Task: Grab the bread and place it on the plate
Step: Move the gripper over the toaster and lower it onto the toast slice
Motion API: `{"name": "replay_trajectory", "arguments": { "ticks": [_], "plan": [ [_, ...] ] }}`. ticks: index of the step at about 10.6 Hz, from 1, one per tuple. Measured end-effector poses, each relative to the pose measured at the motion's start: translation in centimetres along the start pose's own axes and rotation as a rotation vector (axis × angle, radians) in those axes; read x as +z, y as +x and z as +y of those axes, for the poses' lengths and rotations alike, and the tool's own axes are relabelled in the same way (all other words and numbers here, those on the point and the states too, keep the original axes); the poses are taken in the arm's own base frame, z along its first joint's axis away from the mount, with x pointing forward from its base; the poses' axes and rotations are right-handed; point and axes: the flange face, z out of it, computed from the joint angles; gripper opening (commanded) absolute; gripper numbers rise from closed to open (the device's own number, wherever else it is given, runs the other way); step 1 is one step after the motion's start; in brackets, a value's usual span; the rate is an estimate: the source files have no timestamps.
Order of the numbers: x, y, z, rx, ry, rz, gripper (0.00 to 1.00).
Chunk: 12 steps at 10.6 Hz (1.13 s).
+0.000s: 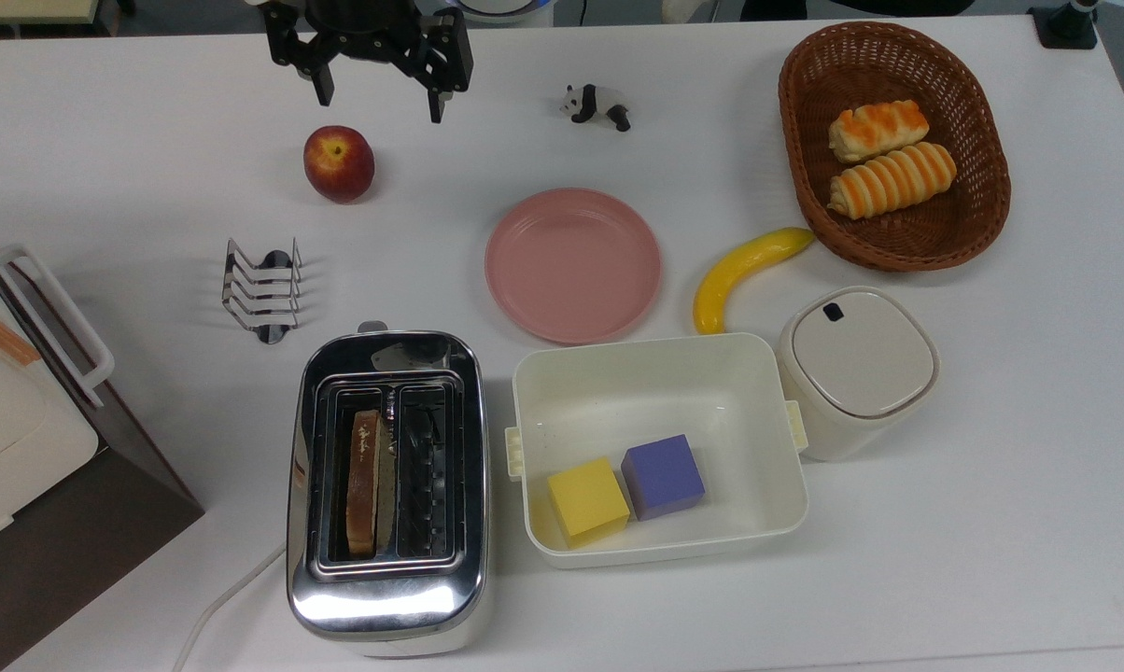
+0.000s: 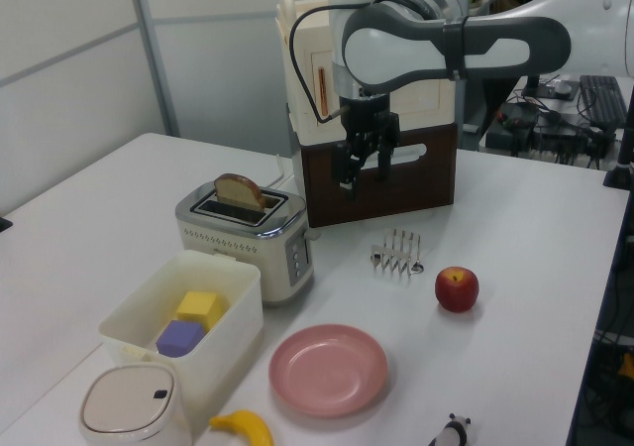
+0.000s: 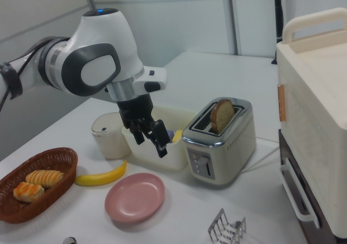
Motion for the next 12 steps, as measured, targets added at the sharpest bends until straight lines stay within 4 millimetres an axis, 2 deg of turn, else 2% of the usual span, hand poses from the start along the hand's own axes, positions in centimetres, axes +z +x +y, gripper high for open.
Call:
{"name": "replay_trajectory", "arguments": {
  "ticks": [1,6,8,12],
  "plan": [
    [0.0,0.0,0.0,0.000,0.000,0.000,1.00],
    [-1.5,3.8,-0.2,-0.003,0.054,0.293,1.00],
    [0.4,6.4,-0.5,-0.001,0.058,0.408,1.00],
    [7.3,11.8,-1.7,-0.007,0.055,0.509,1.00]
  ]
}}
